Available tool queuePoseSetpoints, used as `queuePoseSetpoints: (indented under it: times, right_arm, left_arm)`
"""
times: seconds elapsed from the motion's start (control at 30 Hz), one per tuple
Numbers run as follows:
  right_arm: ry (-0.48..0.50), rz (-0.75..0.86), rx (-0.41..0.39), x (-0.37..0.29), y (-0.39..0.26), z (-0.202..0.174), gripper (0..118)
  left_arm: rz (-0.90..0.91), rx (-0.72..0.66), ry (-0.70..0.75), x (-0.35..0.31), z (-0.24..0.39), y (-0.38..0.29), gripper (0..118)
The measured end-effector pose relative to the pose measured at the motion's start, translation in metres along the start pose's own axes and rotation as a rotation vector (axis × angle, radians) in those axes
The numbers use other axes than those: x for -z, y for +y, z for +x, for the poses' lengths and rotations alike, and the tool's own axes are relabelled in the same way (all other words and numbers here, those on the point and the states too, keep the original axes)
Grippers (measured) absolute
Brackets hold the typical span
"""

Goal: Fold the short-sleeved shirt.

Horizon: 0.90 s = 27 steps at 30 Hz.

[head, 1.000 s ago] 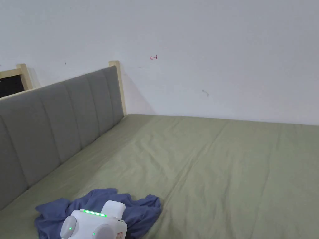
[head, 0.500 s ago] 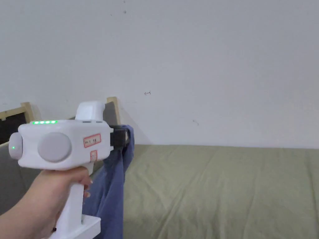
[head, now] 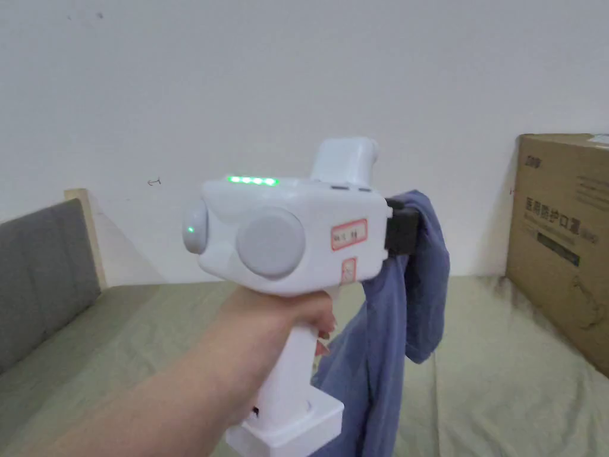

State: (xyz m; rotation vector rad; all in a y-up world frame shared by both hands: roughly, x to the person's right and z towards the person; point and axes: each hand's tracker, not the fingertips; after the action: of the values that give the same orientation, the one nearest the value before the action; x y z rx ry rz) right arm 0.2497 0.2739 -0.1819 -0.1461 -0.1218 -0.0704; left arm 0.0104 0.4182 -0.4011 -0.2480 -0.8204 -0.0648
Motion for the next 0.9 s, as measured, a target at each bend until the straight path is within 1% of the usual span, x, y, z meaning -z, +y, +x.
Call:
queuePoseSetpoints:
  times: [0.07, 0.1, 0.13, 0.17, 0.23, 0.27, 0.3, 0.33, 0.37, 0.4, 0.43, 0.47, 0.5, 0.6, 0.67, 0.73, 0.77, 0.83, 0.87, 0.9]
  right_arm:
    - [-0.032, -0.021, 0.008, 0.001, -0.007, 0.012, 0]
    - [-0.044, -0.036, 0.011, 0.002, -0.011, 0.016, 0]
    - [-0.049, -0.050, 0.015, 0.003, -0.016, 0.020, 0]
    - [-0.043, -0.074, 0.025, 0.005, -0.023, 0.024, 0]
    - [0.016, -0.154, 0.057, 0.012, -0.035, 0.030, 0]
    - [0.034, -0.189, 0.071, 0.015, -0.043, 0.031, 0]
    - [0.056, -0.222, 0.075, 0.018, -0.050, 0.032, 0]
    - [0.071, -0.246, 0.072, 0.021, -0.055, 0.031, 0]
    - [0.074, -0.269, 0.059, 0.023, -0.062, 0.029, 0]
    - [0.065, -0.276, 0.048, 0.025, -0.066, 0.026, 0]
    - [0.065, -0.280, 0.045, 0.026, -0.069, 0.023, 0]
    - [0.074, -0.291, 0.045, 0.027, -0.072, 0.021, 0]
    - [0.085, -0.304, 0.050, 0.028, -0.072, 0.019, 0]
    - [0.108, -0.310, 0.064, 0.026, -0.068, 0.015, 0]
    - [0.114, -0.277, 0.049, 0.021, -0.060, 0.010, 0]
    - [0.104, -0.216, 0.021, 0.014, -0.050, 0.007, 0]
    - [0.098, -0.182, 0.013, 0.011, -0.045, 0.005, 0]
    - [0.088, -0.104, 0.004, 0.003, -0.040, 0.002, 0]
    - [0.080, -0.064, 0.000, 0.000, -0.040, 0.000, 0]
    - [0.069, -0.033, -0.002, -0.002, -0.041, -0.003, 0]
  left_arm:
    - [-0.105, -0.001, 0.077, 0.040, 0.022, -0.054, 3]
    - [-0.160, -0.019, 0.142, 0.057, 0.027, -0.087, 3]
    - [-0.217, -0.063, 0.152, 0.071, 0.030, -0.115, 3]
    - [-0.313, -0.130, 0.150, 0.084, 0.029, -0.150, 3]
    - [-0.474, -0.245, 0.181, 0.102, 0.027, -0.212, 3]
    - [-0.496, -0.313, 0.170, 0.102, 0.024, -0.245, 4]
    - [-0.540, -0.331, 0.230, 0.102, 0.026, -0.270, 7]
    - [-0.564, -0.321, 0.251, 0.101, 0.027, -0.286, 19]
    - [-0.581, -0.358, 0.227, 0.100, 0.026, -0.303, 60]
    - [-0.600, -0.378, 0.192, 0.095, 0.024, -0.311, 98]
    - [-0.621, -0.399, 0.187, 0.094, 0.024, -0.316, 118]
    - [-0.648, -0.409, 0.185, 0.091, 0.023, -0.319, 111]
    - [-0.578, -0.411, 0.168, 0.080, 0.021, -0.308, 108]
    - [-0.527, -0.380, 0.162, 0.054, 0.007, -0.276, 109]
    - [-0.418, -0.357, 0.167, 0.024, -0.003, -0.248, 110]
    - [-0.309, -0.318, 0.202, -0.016, -0.013, -0.220, 111]
    - [-0.242, -0.295, 0.235, -0.041, -0.018, -0.207, 111]
    - [-0.041, -0.257, 0.330, -0.098, -0.017, -0.199, 111]
    - [0.075, -0.248, 0.402, -0.128, -0.015, -0.197, 109]
    - [0.165, -0.246, 0.497, -0.156, -0.010, -0.201, 103]
